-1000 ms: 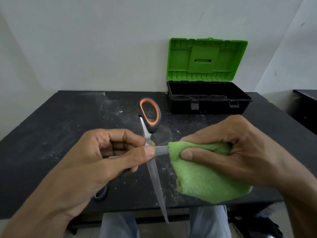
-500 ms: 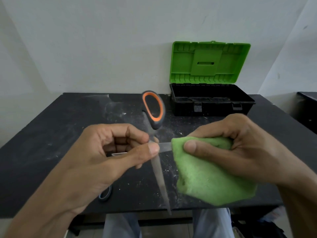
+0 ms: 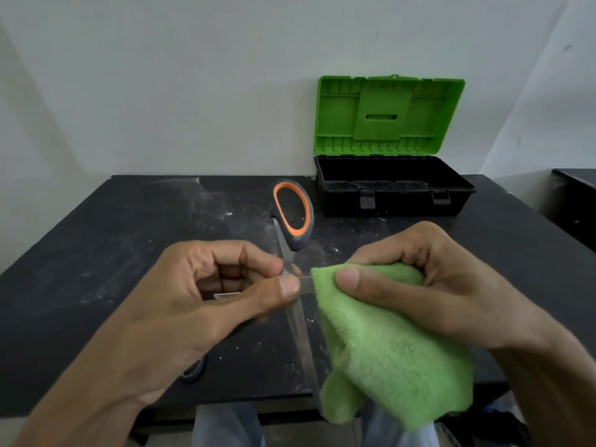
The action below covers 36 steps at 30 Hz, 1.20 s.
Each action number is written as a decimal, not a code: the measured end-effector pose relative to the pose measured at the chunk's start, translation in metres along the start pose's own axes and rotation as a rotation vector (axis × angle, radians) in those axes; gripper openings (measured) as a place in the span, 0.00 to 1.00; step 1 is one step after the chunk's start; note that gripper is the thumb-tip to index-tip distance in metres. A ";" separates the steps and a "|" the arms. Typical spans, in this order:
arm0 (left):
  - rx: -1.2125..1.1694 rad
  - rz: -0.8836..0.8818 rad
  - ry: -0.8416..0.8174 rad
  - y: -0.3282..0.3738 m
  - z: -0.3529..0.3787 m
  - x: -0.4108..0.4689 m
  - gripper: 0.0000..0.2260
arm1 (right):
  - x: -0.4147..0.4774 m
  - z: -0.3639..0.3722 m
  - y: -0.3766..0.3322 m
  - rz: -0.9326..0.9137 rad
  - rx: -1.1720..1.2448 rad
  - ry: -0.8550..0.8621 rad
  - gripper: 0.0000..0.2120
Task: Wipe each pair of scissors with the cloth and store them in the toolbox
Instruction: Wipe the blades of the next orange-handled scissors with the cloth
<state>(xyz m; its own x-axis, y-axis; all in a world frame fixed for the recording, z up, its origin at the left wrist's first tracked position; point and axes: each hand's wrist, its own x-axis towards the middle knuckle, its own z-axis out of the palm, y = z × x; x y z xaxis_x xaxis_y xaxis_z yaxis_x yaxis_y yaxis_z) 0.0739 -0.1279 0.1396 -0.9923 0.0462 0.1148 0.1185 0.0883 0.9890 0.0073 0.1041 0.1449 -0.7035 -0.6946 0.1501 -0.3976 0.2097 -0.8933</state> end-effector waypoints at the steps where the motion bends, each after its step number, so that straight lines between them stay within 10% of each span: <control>1: -0.002 -0.011 0.007 -0.001 -0.002 -0.001 0.14 | -0.001 -0.001 0.001 0.012 0.030 -0.002 0.17; 19: -0.014 -0.045 -0.029 -0.003 0.003 0.007 0.07 | 0.001 -0.003 0.011 0.035 0.040 0.018 0.19; 29: 0.077 0.070 0.011 -0.013 0.002 0.009 0.02 | 0.005 0.006 0.009 0.385 0.319 -0.047 0.18; 36: 0.221 0.182 0.011 -0.015 -0.004 0.012 0.10 | 0.004 0.009 0.008 0.480 0.314 0.203 0.21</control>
<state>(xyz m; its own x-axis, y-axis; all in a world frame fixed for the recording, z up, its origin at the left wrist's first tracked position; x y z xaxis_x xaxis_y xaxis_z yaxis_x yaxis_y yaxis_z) 0.0604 -0.1323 0.1264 -0.9541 0.0708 0.2910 0.2988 0.2940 0.9079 0.0070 0.0968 0.1347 -0.8719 -0.4212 -0.2499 0.1625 0.2326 -0.9589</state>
